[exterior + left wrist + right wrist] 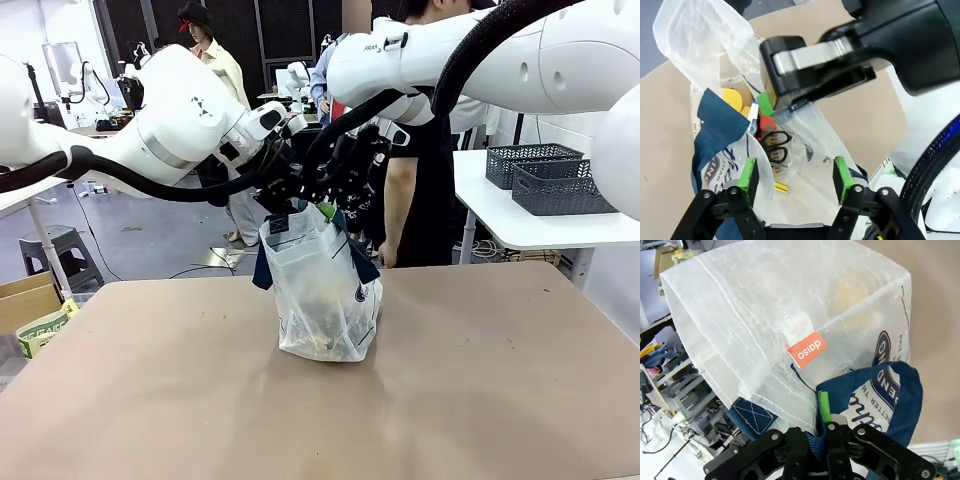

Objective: Transfer purchased items from the store into the shopping bag.
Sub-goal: Move the Reusable shopping bag to the right side of the table.

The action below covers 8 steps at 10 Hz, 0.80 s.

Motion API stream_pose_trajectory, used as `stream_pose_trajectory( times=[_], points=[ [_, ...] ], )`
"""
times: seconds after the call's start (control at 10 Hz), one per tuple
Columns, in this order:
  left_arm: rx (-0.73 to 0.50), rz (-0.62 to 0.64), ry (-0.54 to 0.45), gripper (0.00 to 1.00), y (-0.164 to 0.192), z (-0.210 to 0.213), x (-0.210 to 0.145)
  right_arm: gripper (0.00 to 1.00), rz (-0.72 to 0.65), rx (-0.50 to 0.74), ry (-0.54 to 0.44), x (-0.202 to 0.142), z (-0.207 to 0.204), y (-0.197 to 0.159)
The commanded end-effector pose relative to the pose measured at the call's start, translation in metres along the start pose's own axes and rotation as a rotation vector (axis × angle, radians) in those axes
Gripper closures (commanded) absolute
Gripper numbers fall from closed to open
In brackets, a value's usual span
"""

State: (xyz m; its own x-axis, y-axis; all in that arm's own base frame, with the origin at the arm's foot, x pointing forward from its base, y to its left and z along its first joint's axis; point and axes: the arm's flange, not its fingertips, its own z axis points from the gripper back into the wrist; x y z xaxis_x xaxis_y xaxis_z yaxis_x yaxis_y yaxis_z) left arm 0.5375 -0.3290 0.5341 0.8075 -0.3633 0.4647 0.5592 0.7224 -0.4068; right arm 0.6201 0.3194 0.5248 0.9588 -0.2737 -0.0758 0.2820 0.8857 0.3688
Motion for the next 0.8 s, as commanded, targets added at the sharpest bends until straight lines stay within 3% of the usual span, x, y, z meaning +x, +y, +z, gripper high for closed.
stream_pose_trajectory(
  times=[0.0, 0.4, 0.7],
  points=[
    [-0.026, -0.011, -0.025, 0.00, 0.003, 0.006, -0.019, 1.00, -0.028, 0.026, 0.004, -0.002, -0.002, 0.002],
    [0.009, -0.020, -0.027, 0.00, -0.005, 0.003, -0.028, 1.00, -0.025, 0.047, 0.007, 0.002, -0.001, 0.001],
    [-0.033, -0.012, -0.077, 0.00, -0.006, 0.000, -0.027, 1.00, -0.018, 0.136, 0.054, 0.010, -0.001, -0.005]
  ],
)
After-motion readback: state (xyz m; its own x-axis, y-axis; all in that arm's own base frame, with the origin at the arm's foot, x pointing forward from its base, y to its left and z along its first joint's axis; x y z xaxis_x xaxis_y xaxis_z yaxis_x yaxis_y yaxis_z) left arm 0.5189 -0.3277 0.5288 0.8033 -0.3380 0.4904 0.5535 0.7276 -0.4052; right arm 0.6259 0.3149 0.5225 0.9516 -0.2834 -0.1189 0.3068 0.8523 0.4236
